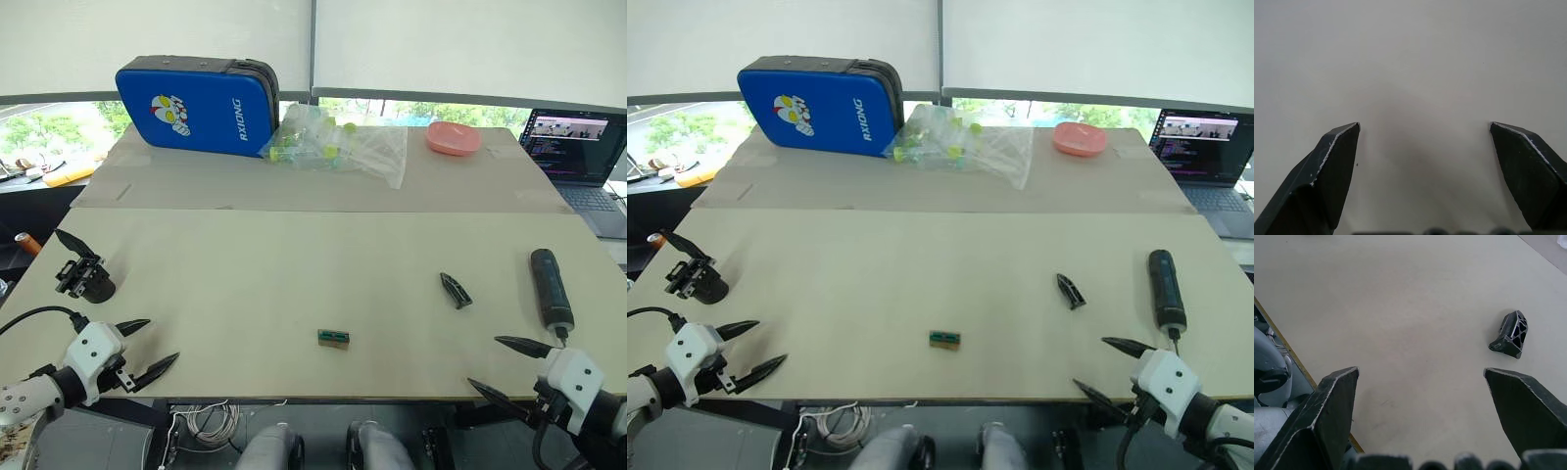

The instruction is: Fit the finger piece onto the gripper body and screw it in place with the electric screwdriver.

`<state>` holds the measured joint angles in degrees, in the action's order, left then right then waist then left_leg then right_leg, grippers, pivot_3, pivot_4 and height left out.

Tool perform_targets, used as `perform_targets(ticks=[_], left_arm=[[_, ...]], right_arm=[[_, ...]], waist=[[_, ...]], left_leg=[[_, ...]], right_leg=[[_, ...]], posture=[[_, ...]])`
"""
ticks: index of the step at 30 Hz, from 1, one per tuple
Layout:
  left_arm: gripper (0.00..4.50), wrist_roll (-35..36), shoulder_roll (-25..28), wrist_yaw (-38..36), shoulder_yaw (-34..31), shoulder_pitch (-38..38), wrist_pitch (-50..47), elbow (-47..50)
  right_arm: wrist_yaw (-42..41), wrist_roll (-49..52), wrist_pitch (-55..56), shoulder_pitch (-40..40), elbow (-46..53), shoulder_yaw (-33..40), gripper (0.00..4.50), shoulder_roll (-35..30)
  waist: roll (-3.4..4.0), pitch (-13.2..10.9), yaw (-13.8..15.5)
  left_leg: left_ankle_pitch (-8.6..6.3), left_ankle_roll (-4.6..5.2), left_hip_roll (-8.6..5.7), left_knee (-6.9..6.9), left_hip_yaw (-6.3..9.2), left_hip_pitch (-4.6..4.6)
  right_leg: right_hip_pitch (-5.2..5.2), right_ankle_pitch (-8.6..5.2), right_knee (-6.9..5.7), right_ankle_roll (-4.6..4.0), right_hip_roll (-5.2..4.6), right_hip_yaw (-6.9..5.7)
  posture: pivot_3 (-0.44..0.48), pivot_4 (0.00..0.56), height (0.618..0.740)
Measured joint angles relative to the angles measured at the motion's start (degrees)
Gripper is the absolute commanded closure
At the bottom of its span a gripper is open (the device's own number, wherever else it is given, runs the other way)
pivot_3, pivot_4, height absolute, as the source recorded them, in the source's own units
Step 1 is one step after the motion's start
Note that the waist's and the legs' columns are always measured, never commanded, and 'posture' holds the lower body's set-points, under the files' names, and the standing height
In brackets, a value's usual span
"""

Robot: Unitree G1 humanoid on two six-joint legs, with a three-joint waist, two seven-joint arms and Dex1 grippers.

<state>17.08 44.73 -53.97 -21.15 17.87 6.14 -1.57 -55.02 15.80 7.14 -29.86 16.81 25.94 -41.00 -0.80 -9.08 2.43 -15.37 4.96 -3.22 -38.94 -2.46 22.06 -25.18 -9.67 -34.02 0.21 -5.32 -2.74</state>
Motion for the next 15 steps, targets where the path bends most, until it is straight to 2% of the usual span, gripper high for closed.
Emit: perform_targets(ticks=[5,8,11,15], left_arm=[[0.03,1.2,-1.7,0.6,-0.3,0.1,-0.8,0.1],[0.03,3.0,-4.1,2.4,-0.8,0.9,-3.1,1.2],[0.03,5.6,-7.3,5.6,-4.5,3.3,-5.8,2.6],[0.03,10.7,-13.9,12.0,-12.1,5.6,-8.6,2.8]], right_arm=[[0.7,0.3,-0.7,4.2,-0.4,-2.3,0.0,0.3],[3.8,2.7,-6.0,7.9,2.4,-4.3,0.0,2.1],[5.1,5.2,-7.9,10.1,6.5,-6.9,0.0,3.6],[4.6,8.2,-4.8,13.2,11.4,-12.4,0.0,9.2]], waist=[[0.02,0.0,-0.2],[-0.04,0.0,-0.3],[-0.05,0.0,-0.3],[-0.13,-0.1,-0.3]], left_leg=[[0.0,0.0,0.0,-0.02,0.0,-0.01],[0.01,-0.02,0.03,-0.01,0.0,0.0],[0.0,-0.02,0.04,0.01,0.0,0.01],[-0.07,-0.01,0.05,0.01,0.01,0.02]], right_leg=[[0.01,0.01,0.0,0.01,0.0,0.02],[-0.03,0.02,-0.04,0.03,0.0,0.0],[-0.07,0.06,-0.04,0.1,0.0,-0.08],[-0.07,0.11,-0.02,0.24,0.01,-0.1]], posture=[[0.0,0.15,0.74],[0.0,0.15,0.74],[0.0,0.15,0.74],[0.0,0.15,0.74]])
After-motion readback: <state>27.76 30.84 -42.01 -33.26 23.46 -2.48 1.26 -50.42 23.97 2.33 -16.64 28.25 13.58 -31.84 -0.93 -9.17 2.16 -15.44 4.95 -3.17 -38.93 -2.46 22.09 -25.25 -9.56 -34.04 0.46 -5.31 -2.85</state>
